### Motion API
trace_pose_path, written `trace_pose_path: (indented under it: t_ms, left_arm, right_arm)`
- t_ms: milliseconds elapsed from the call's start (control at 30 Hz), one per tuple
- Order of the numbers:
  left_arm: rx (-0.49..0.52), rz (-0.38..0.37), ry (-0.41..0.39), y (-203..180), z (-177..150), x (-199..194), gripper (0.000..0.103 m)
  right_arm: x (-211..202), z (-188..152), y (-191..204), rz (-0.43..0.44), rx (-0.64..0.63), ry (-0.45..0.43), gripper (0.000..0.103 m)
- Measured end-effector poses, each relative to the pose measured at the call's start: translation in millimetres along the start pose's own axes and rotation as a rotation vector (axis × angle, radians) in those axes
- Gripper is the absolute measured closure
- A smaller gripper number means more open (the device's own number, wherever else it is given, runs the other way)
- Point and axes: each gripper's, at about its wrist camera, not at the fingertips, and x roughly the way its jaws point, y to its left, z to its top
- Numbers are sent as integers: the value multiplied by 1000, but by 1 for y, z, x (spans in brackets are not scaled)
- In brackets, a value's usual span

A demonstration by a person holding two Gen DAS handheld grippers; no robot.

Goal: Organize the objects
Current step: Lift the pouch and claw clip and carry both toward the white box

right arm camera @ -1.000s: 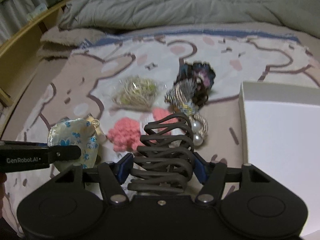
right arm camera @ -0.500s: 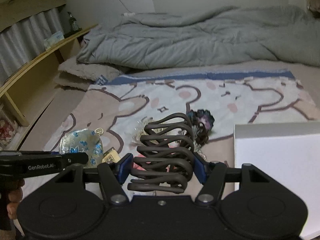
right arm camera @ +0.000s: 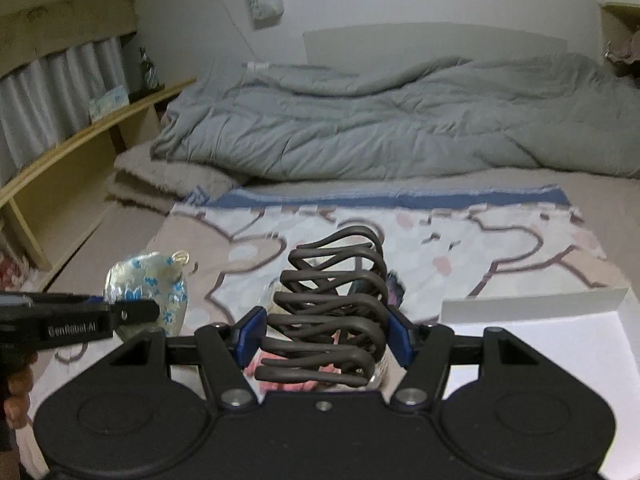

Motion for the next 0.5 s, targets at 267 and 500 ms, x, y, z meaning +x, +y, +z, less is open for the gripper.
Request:
trace_pose_path:
  t_ms: [267,500]
  left_arm:
    - [76,-52,-62,-53,39,-1,82]
    - [139,-83,-77,-101,57,17,82]
  right_arm:
    - [-14,31,-33,-51,19,-83,39]
    - [-14,47,-75,-153,33,-117,39]
